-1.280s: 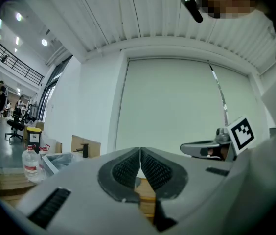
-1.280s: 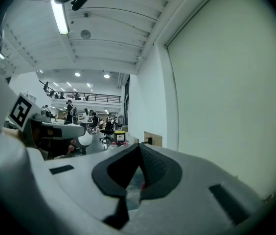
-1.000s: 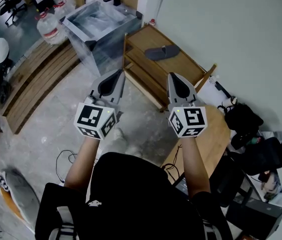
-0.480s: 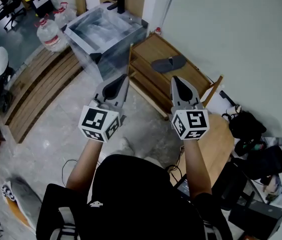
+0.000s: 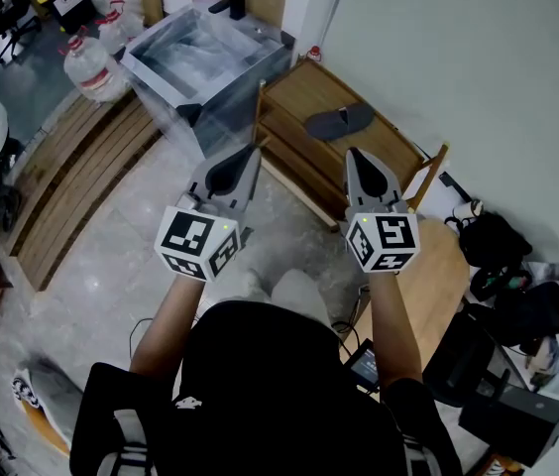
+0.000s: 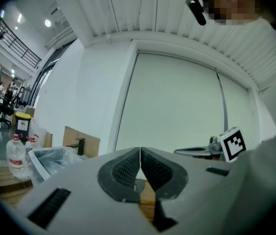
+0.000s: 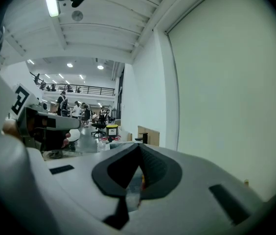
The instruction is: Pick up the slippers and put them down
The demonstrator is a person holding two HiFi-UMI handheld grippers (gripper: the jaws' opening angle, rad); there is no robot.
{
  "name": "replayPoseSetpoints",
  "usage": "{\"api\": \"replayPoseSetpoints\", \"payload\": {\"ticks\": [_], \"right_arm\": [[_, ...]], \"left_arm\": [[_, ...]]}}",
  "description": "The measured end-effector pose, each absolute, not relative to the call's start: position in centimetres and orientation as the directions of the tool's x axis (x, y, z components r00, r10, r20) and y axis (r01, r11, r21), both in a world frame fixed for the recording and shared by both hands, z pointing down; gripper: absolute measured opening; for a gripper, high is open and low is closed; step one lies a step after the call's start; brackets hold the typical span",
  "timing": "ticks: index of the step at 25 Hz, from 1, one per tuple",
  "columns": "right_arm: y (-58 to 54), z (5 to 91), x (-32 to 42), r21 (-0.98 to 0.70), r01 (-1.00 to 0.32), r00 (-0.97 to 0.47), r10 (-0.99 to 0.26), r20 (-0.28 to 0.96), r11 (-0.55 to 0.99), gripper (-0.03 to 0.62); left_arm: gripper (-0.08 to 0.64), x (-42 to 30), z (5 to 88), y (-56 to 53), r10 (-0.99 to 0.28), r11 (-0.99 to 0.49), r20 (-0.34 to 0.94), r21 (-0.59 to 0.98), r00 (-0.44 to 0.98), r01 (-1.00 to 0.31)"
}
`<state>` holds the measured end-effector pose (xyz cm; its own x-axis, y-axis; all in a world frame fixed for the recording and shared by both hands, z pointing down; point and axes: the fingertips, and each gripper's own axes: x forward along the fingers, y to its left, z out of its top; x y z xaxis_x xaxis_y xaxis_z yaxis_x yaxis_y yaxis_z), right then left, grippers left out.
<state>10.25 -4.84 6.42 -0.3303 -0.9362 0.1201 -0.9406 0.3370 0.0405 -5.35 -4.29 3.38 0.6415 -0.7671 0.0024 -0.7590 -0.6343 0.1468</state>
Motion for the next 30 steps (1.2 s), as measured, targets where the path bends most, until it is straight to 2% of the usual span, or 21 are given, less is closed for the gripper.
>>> {"api": "replayPoseSetpoints", "payload": {"ticks": [7,17,30], "right_arm": [[-7.7,7.1,11.3,0.036,-0.944,-0.321,-0.938,0.131,0.328,-0.008],[-13.8,8.6,14.0,0.033,-0.940,-0.329,-0.928,0.175,0.340,-0.008],[-20.2,14.7,18.9,-0.006,-0.930,-0.351,-0.884,0.309,0.367,-0.008]], "left_arm": [[0.006,-4.2,4.1,-7.0,-0.758,-0.647,0.020,0.105,0.652,-0.755],[0.006,-1.8,5.3,-13.6,-0.768,-0.632,0.029,0.134,0.640,-0.763],[0.006,4.2,12.2,-21.2,-0.750,-0.600,0.137,0.270,0.647,-0.753]]}}
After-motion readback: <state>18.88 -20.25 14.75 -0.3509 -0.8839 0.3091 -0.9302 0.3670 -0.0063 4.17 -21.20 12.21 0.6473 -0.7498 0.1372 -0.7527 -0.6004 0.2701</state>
